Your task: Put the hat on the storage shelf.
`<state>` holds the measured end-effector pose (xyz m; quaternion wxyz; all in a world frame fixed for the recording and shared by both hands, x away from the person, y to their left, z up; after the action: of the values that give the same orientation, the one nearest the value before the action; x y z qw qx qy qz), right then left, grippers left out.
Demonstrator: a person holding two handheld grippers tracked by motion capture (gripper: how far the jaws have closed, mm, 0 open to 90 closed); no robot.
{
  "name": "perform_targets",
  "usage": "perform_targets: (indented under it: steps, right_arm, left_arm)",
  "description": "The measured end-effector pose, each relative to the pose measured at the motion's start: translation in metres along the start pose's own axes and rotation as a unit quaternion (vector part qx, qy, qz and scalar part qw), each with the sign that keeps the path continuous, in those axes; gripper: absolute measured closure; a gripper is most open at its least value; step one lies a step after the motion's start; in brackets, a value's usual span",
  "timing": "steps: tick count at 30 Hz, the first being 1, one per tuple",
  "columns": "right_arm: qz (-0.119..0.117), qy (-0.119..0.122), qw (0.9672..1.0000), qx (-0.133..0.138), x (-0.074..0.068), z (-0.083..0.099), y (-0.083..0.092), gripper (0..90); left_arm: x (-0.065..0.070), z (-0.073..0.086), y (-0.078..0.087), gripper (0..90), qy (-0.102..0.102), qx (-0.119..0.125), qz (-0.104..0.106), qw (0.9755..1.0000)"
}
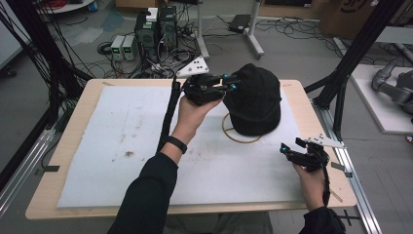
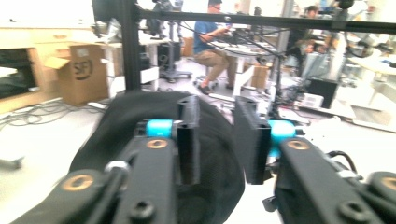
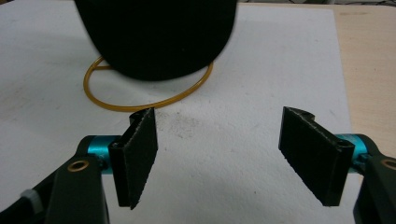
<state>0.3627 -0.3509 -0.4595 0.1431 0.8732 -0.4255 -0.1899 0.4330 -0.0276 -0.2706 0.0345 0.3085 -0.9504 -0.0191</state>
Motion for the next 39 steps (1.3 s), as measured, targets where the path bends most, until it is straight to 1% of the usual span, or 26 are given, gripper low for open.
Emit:
perform_targets:
  steps: [2,3,4,5,6,7,9,11,13,14,15,16,21,22,24,25,27,28,31,33,34,39]
  right_arm:
    - [0.0,-0.003,1.0,-0.001,0.001,0.001,0.0,27.9]
    - [-0.001,-0.004,1.0,-0.001,0.001,0.001,0.0,27.9]
    - [-0.001,-0.004,1.0,-0.002,0.001,0.001,0.0,27.9]
    - [-0.001,-0.004,1.0,-0.002,0.001,0.001,0.0,27.9]
    - [-0.002,-0.002,1.0,-0.002,0.001,0.0,-0.001,27.9]
    - [-0.002,-0.002,1.0,-0.002,0.001,0.0,-0.001,27.9]
    - [-0.003,0.001,1.0,-0.003,0.0,0.0,-0.001,27.9]
    - [-0.005,0.0,1.0,-0.001,-0.001,-0.001,-0.002,27.9]
    - [-0.005,0.004,1.0,-0.001,-0.001,-0.001,-0.003,27.9]
    - [-0.007,0.002,1.0,-0.001,-0.002,-0.001,-0.003,27.8]
    - [-0.007,0.002,1.0,-0.002,-0.003,-0.001,-0.004,27.8]
    - [-0.008,0.004,1.0,-0.002,-0.003,-0.001,-0.004,27.8]
    - [-0.011,0.006,0.9999,-0.003,-0.005,-0.001,-0.005,27.7]
    - [-0.012,0.008,0.9999,-0.004,-0.005,-0.001,-0.006,27.6]
    - [-0.014,0.007,0.9999,-0.004,-0.006,-0.001,-0.007,27.6]
    - [-0.015,0.01,0.9998,-0.006,-0.006,-0.001,-0.007,27.5]
    - [-0.017,0.008,0.9998,-0.007,-0.007,-0.001,-0.008,27.5]
    - [-0.017,0.01,0.9998,-0.008,-0.008,-0.001,-0.008,27.4]
    - [-0.017,0.01,0.9998,-0.009,-0.008,0.0,-0.009,27.4]
    - [-0.018,0.01,0.9997,-0.011,-0.008,0.0,-0.01,27.3]
    - [-0.018,0.011,0.9997,-0.013,-0.007,0.0,-0.011,27.2]
    - [-0.021,0.012,0.9996,-0.01,-0.009,0.0,-0.011,27.1]
  left_arm:
    - [-0.004,0.001,0.008,59.5,0.007,0.002,-0.005,1.0]
    - [-0.007,0.003,0.015,57.5,0.011,0.002,-0.009,0.9999]
    - [-0.011,0.005,0.021,51.5,0.016,0.002,-0.014,0.9998]
    - [-0.014,0.007,0.028,51.5,0.019,-0.001,-0.018,0.9997]
    - [-0.018,0.01,0.034,47.3,0.021,-0.002,-0.022,0.9995]
    - [-0.022,0.013,0.041,47.3,0.024,-0.004,-0.026,0.9994]
    - [-0.028,0.02,0.055,41.7,0.031,-0.005,-0.032,0.999]
    - [-0.033,0.028,0.069,39.5,0.03,-0.007,-0.039,0.9988]
    - [-0.037,0.036,0.083,37.0,0.031,-0.012,-0.041,0.9986]
    - [-0.038,0.04,0.089,35.8,0.028,-0.019,-0.046,0.9984]
    - [-0.038,0.045,0.096,33.7,0.021,-0.027,-0.053,0.998]
    - [-0.038,0.048,0.1,32.3,0.016,-0.029,-0.058,0.9978]
    - [-0.036,0.065,0.127,29.3,-0.02,-0.05,-0.081,0.9952]
    - [-0.035,0.069,0.132,28.9,-0.025,-0.049,-0.085,0.9949]
    - [-0.033,0.077,0.141,26.6,-0.028,-0.047,-0.089,0.9945]
    - [-0.033,0.082,0.146,25.7,-0.029,-0.053,-0.09,0.9941]
    - [-0.032,0.091,0.154,25.2,-0.021,-0.054,-0.089,0.9944]
    - [-0.032,0.096,0.158,23.8,-0.017,-0.058,-0.09,0.9941]
    - [-0.031,0.11,0.169,23.4,-0.018,-0.065,-0.097,0.993]
    - [-0.031,0.12,0.176,22.5,-0.009,-0.065,-0.097,0.9931]
    - [-0.032,0.124,0.179,21.4,-0.007,-0.064,-0.1,0.9928]
    - [-0.034,0.143,0.189,19.6,0.001,-0.085,-0.113,0.99]
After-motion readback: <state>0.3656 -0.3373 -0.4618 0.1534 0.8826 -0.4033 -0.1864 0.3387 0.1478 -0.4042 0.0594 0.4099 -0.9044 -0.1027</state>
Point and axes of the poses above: each handheld gripper's, and its own axes: y roughly backward along the jaws, z roughly out of its underside, x roughly to its right, the point moved 5 cm from there along -y, roughly forward along the jaws, and after that the axes turned 14 degrees about -z, right-handed, at the moved point
